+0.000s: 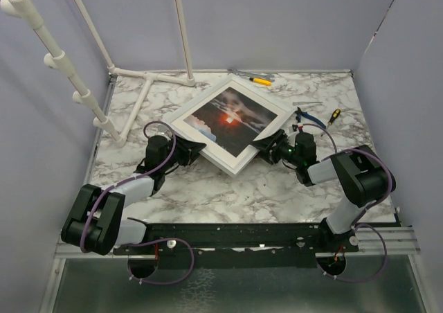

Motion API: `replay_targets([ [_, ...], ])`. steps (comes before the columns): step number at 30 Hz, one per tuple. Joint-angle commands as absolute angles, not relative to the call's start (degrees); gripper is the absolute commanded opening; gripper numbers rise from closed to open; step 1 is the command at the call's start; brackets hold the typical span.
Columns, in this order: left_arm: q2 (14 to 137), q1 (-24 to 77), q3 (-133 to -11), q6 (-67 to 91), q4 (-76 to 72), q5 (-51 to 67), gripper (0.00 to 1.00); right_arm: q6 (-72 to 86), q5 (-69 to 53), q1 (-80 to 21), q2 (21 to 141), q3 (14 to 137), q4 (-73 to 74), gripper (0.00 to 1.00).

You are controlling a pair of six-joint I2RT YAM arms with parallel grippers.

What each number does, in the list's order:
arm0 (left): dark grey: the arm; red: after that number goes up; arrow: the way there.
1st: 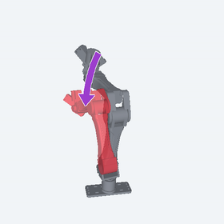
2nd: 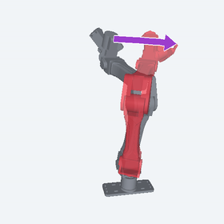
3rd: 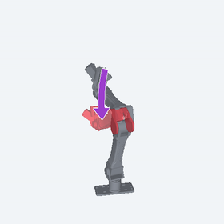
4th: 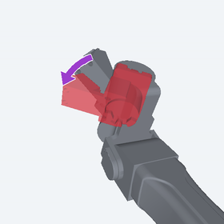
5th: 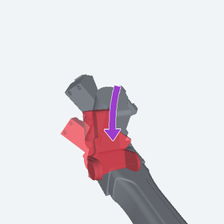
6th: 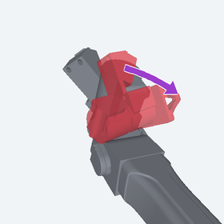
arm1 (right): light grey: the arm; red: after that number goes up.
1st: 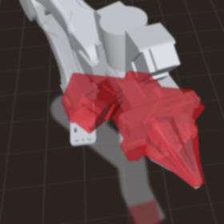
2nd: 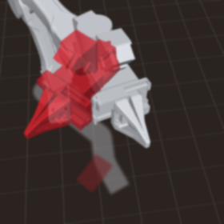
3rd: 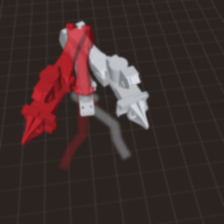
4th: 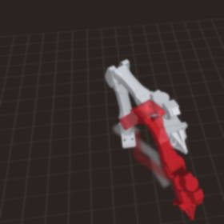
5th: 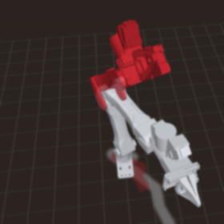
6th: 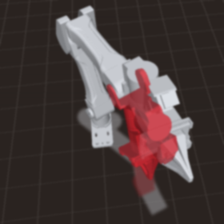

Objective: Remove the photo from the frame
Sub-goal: Turn over the photo frame at the center of the board.

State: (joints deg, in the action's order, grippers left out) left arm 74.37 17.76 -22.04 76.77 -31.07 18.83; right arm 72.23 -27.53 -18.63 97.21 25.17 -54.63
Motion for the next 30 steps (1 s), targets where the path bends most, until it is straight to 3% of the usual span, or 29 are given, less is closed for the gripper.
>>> replay_targets([
  [1,72.32,18.65,-22.5,72.57,-36.82,20.32,0.16,73.68,-29.27,-18.46,98.0,26.37,-58.97,0.55],
  [10,69.91,18.71,-23.95,66.67,-25.71,17.3,0.45,73.8,-28.83,-18.38,97.48,26.52,-58.59,0.38],
  [16,65.99,18.65,-26.84,60.35,-12.6,11.99,0.81,73.38,-28.9,-18.38,97.55,26.94,-58.19,0.33],
  [30,61.03,18.64,-32.4,54.57,-1.69,11.05,0.99,72.66,-29.12,-18.38,98.13,27.6,-57.24,0.32],
])
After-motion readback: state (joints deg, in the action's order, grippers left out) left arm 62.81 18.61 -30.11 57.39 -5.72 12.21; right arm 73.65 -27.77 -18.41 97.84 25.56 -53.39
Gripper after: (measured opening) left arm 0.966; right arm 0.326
